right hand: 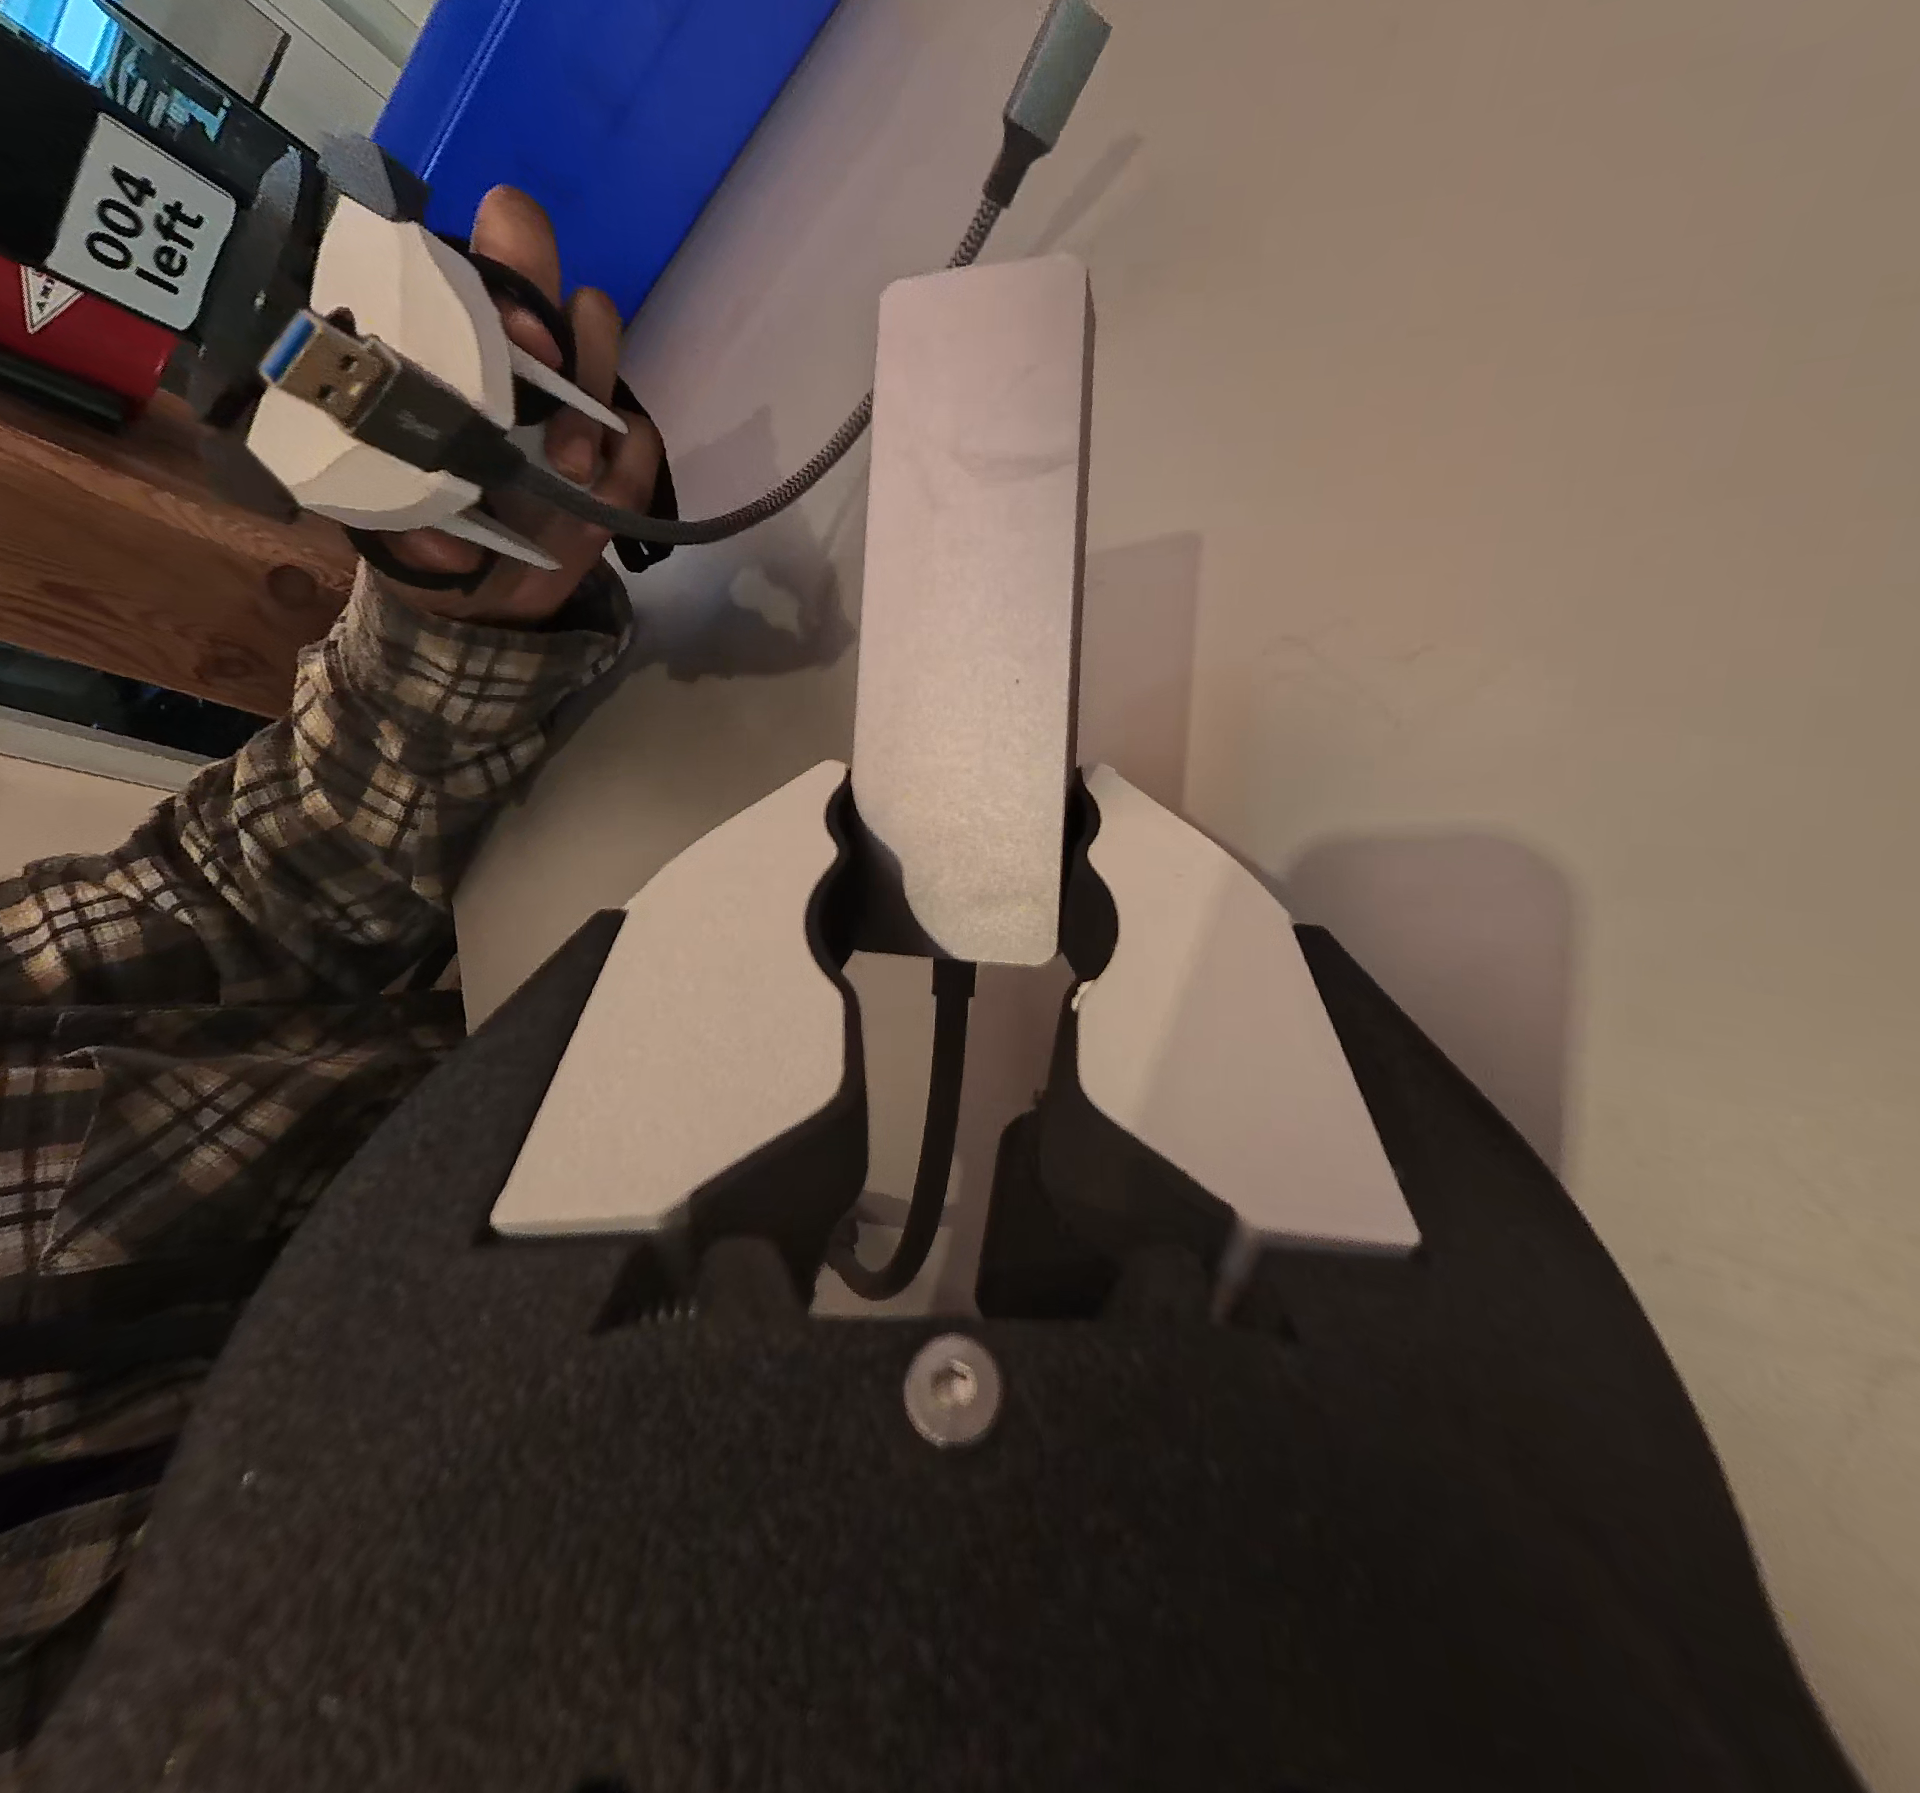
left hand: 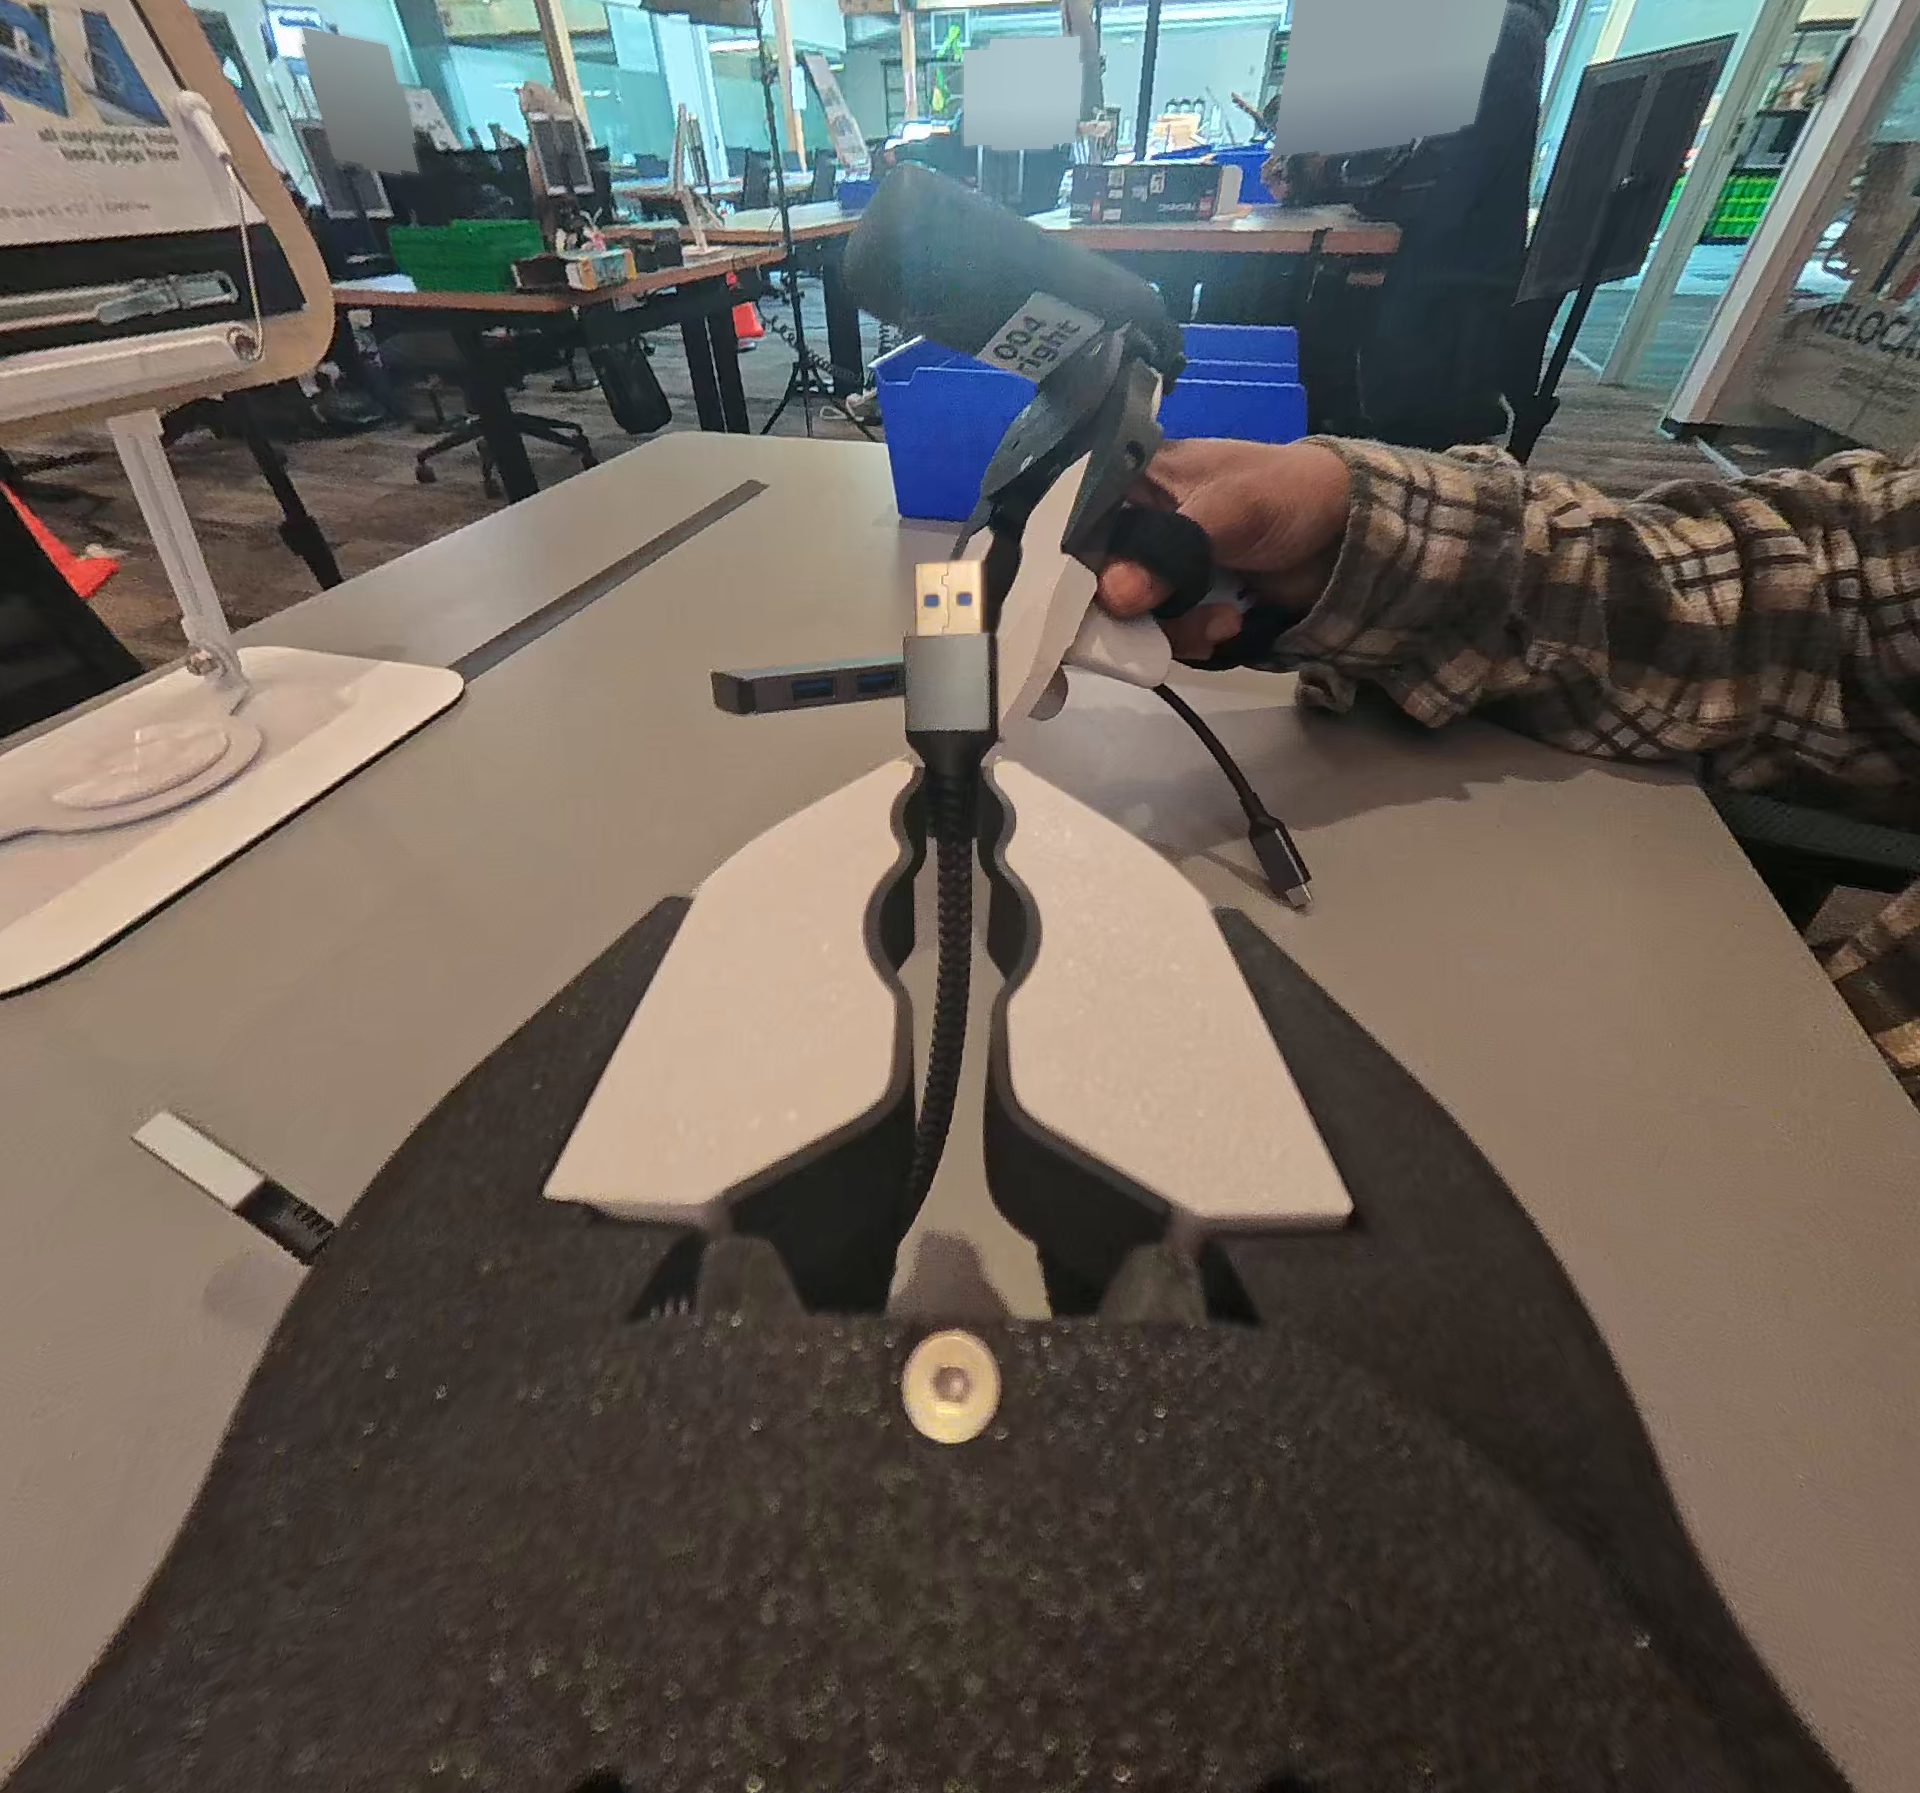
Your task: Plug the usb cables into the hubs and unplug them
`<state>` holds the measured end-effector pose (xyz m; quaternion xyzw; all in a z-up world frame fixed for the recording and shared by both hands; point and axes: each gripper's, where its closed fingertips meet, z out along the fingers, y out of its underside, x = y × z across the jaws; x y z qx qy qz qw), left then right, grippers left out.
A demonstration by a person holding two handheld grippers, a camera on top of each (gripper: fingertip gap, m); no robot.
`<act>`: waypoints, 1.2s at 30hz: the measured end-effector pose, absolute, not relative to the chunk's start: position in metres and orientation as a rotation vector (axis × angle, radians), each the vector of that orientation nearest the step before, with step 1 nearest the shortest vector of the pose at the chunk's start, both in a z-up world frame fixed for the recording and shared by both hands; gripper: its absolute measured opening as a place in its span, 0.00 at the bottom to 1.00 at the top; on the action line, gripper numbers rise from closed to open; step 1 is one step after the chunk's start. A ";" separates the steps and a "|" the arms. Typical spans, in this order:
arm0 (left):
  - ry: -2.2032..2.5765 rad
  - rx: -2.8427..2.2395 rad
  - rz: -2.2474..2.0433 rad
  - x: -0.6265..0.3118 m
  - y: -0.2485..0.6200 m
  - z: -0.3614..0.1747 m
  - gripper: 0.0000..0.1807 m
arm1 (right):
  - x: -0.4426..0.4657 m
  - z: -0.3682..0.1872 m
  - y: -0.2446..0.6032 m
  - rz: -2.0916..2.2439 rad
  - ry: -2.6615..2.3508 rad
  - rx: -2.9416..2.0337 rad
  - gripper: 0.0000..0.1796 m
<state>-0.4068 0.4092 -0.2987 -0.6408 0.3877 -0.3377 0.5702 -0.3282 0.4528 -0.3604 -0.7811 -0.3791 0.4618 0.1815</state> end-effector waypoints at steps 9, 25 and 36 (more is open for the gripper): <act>0.894 -1.638 -0.718 -0.408 0.419 -0.315 0.04 | -0.329 -0.363 0.452 1.303 -1.078 -2.214 0.20; 0.895 -1.687 -0.672 -0.409 0.423 -0.321 0.04 | -0.330 -0.363 0.451 1.293 -1.093 -2.209 0.20; 0.899 -1.752 -0.659 -0.408 0.425 -0.329 0.04 | -0.331 -0.364 0.450 1.291 -1.099 -2.210 0.20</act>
